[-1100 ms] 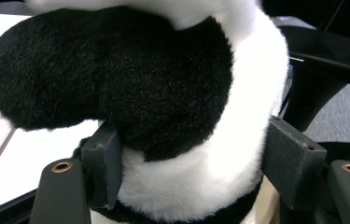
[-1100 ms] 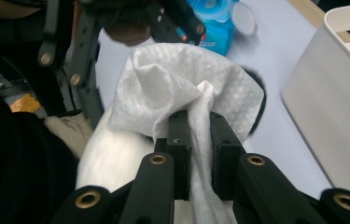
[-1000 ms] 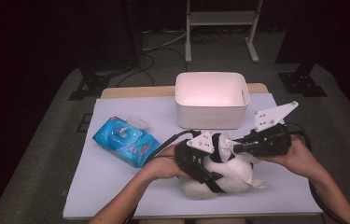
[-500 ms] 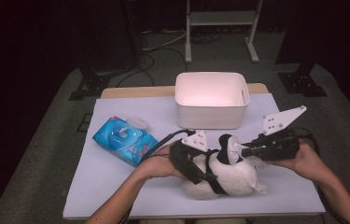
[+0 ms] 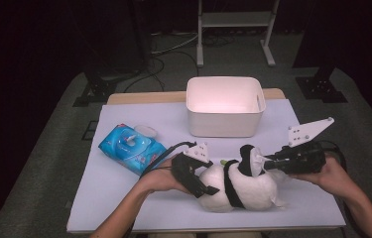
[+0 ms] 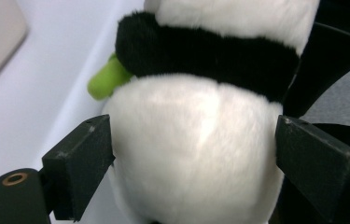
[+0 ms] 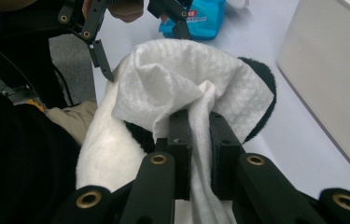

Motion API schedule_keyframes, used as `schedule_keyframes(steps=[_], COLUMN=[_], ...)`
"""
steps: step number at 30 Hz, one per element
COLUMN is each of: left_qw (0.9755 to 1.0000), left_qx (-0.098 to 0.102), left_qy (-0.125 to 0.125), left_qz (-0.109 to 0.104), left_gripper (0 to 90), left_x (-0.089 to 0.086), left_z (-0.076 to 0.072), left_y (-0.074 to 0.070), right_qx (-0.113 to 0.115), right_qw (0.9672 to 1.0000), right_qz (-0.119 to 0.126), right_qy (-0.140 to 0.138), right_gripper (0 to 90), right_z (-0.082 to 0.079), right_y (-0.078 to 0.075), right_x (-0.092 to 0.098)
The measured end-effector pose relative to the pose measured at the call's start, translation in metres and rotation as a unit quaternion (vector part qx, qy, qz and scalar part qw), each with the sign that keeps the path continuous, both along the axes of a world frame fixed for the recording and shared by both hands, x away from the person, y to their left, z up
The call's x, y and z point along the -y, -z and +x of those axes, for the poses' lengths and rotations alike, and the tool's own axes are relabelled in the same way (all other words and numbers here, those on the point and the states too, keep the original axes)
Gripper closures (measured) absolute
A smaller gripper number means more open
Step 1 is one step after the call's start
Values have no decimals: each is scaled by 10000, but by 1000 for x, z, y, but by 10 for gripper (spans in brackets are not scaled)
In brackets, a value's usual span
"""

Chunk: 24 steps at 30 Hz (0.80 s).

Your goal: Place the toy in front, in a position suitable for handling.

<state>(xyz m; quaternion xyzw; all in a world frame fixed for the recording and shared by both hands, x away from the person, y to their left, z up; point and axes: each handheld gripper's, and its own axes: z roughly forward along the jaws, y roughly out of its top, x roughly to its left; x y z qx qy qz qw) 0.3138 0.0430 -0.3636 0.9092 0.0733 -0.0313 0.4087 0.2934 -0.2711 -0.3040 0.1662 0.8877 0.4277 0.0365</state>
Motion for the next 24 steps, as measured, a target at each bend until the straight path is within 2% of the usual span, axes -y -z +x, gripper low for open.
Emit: schedule_keyframes(steps=[7, 10, 13, 15, 17, 19, 22, 24], left_qw=[9998, 9998, 10000, 9999, 9996, 9987, 9954, 9938], left_qx=[-168, -177, -57, 17, 212, 412, 753, 821], left_qy=[98, 95, 12, 5, -15, -103, -196, -310], left_qz=[58, 78, 78, 113, 186, 274, 559, 687], left_gripper=[76, 78, 233, 287, 312, 322, 324, 323], left_x=[7, 10, 10, 11, 11, 9, 2, -3], left_z=[2, 2, 2, 2, 3, 4, 7, 10], left_y=[11, 14, 11, 7, 0, -7, -16, -17], right_qx=[-50, -75, -79, -66, -106, -71, -113, -171], right_qw=[10000, 9999, 9999, 9997, 9993, 9993, 9993, 9994], right_qz=[30, 31, 85, 163, 314, 296, 291, 207], right_qy=[38, 91, 127, 183, 187, 204, 224, 200], right_gripper=[810, 810, 810, 810, 810, 810, 809, 805], right_z=[0, 0, 1, 2, 4, 7, 13, 18], right_y=[7, 9, 12, 13, 12, 10, 13, 18], right_x=[5, 7, 10, 13, 15, 15, 12, 6])
